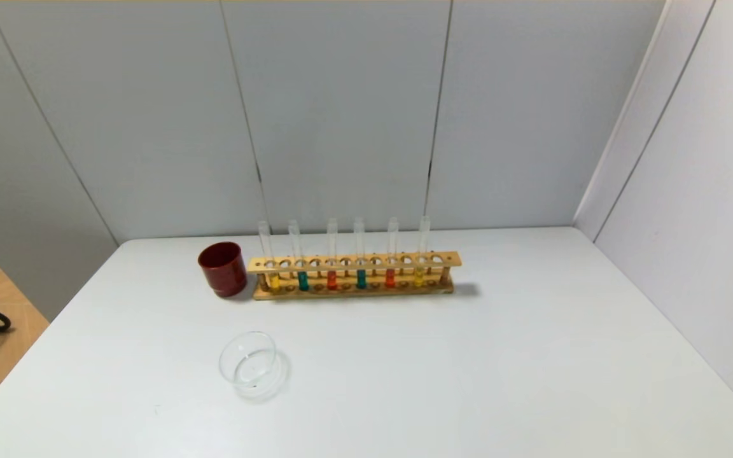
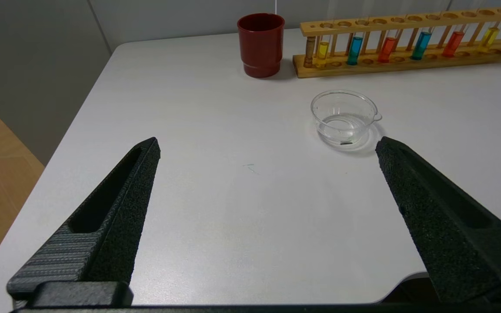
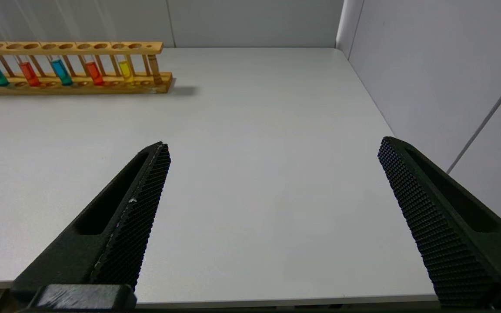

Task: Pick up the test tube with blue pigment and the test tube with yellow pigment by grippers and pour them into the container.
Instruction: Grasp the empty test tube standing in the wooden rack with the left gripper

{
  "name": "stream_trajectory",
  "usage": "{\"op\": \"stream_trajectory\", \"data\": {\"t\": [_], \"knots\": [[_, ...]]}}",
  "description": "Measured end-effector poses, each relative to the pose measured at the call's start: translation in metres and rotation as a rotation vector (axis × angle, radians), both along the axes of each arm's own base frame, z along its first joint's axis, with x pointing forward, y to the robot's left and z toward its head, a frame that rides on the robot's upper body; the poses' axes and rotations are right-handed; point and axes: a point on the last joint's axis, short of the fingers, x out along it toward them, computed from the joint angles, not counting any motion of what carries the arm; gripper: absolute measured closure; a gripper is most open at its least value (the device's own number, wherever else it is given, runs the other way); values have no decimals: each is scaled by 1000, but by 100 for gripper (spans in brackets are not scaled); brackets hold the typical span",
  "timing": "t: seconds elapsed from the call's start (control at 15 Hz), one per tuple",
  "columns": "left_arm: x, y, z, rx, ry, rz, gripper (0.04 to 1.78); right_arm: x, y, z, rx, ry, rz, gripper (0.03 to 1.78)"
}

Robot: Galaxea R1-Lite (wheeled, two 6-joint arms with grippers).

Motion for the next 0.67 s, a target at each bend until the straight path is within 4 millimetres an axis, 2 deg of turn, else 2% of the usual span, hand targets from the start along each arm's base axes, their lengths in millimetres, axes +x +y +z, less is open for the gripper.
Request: {"op": "stream_trajectory", "data": {"t": [0.67], "knots": [[0, 0, 0, 2, -2, 0, 7, 0, 0, 0, 0, 0, 0, 6]]}}
